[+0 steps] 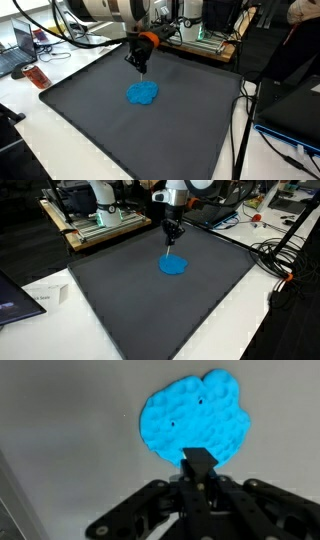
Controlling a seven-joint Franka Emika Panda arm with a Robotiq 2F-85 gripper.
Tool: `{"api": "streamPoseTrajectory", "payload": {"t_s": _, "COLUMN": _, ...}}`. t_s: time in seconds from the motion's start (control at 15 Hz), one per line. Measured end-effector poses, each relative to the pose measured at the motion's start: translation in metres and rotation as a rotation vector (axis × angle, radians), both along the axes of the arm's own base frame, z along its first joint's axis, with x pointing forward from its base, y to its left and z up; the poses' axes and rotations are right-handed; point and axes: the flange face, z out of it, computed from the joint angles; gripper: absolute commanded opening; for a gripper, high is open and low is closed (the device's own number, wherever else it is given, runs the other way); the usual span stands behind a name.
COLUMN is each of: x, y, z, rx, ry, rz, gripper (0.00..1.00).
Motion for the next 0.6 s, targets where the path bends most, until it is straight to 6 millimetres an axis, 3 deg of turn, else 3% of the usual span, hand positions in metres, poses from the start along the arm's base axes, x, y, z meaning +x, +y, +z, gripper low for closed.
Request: {"api": "streamPoseTrajectory", "payload": {"t_s": 0.6, "x": -0.018, "y": 0.021, "z": -0.006, "rx": -0.228, "ry": -0.001, "rz": -0.024, "gripper": 0.03}}
